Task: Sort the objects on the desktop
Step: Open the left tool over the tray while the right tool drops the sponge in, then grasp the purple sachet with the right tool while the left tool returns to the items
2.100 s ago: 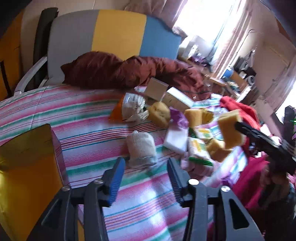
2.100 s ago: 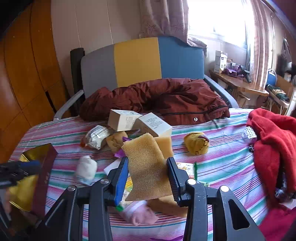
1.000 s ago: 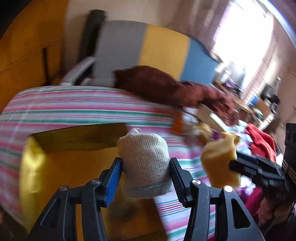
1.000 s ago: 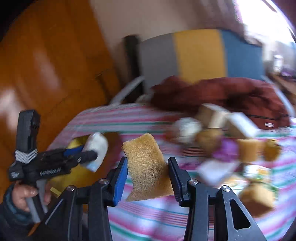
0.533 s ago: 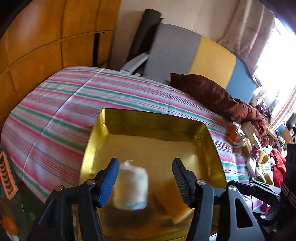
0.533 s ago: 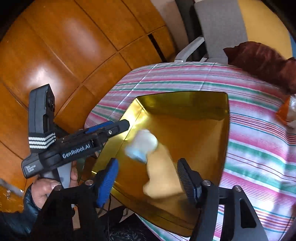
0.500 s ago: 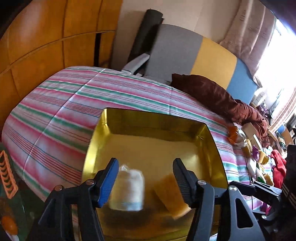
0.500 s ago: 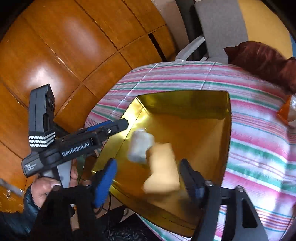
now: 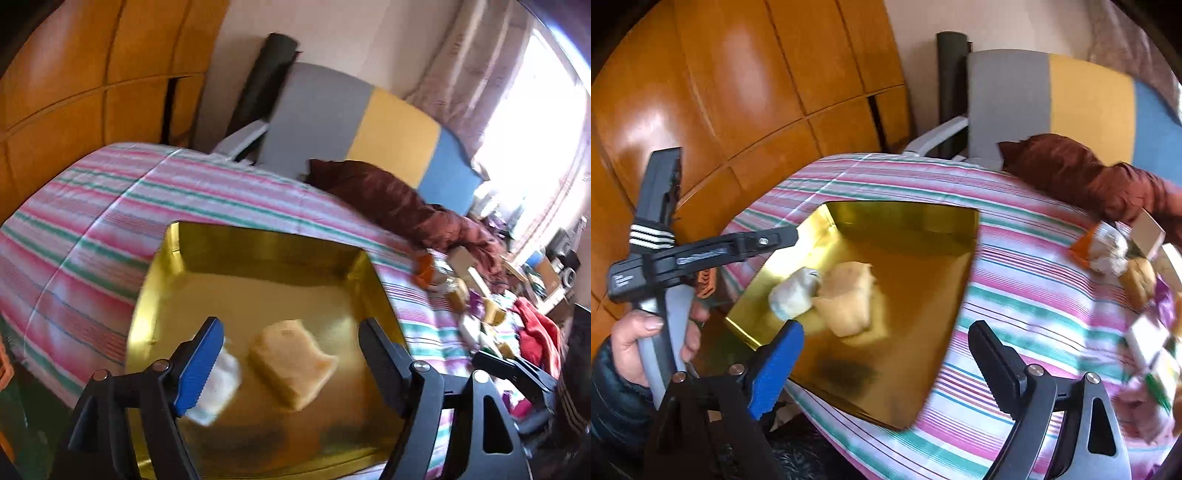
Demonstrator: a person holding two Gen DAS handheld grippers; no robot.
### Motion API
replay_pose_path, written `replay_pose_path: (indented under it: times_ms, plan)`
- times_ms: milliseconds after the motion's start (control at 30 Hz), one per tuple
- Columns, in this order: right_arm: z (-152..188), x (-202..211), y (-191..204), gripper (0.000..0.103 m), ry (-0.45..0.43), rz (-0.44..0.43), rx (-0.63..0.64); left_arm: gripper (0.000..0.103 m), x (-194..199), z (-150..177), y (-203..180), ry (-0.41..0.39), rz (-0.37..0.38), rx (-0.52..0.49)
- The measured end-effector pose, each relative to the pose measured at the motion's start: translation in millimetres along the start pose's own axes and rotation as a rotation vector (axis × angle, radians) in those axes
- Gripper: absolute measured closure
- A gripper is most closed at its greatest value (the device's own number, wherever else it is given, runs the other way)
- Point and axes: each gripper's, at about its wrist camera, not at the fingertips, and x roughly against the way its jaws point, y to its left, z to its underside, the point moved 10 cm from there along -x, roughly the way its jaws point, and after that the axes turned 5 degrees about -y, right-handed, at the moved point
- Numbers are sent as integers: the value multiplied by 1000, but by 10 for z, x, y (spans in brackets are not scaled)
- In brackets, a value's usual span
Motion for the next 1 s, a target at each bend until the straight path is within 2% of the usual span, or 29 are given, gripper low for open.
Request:
replay_pose_path:
  times_ms: [100, 167, 300, 433, 567, 700, 833, 1000]
  plan:
    - [61, 96, -245, 13, 10, 22, -64, 28, 1, 32, -185, 6, 49, -21]
    - [111, 221, -399, 21, 7, 48, -91, 28, -17, 67, -305, 17, 78, -30]
    - [236, 458, -770, 21, 38, 144, -129, 30, -109, 164, -502, 61, 128, -39]
    - [411, 800, -1266, 21, 112, 276, -137, 31, -133, 243, -737, 89, 178, -81]
    - [742, 1173, -1935, 20, 266, 429, -162, 31, -156, 331, -1015, 137, 253, -121]
    - [1200, 1367, -2487, 20, 469, 511, -177, 31, -207, 464, -1373, 187, 307, -197]
    - [1531, 1417, -2793, 33, 601, 531, -211, 31, -227, 570, -1701, 217, 358, -255]
    - [1732, 1370, -2974, 38, 695, 554, -222, 31, -264, 682, -2056, 252, 403, -327]
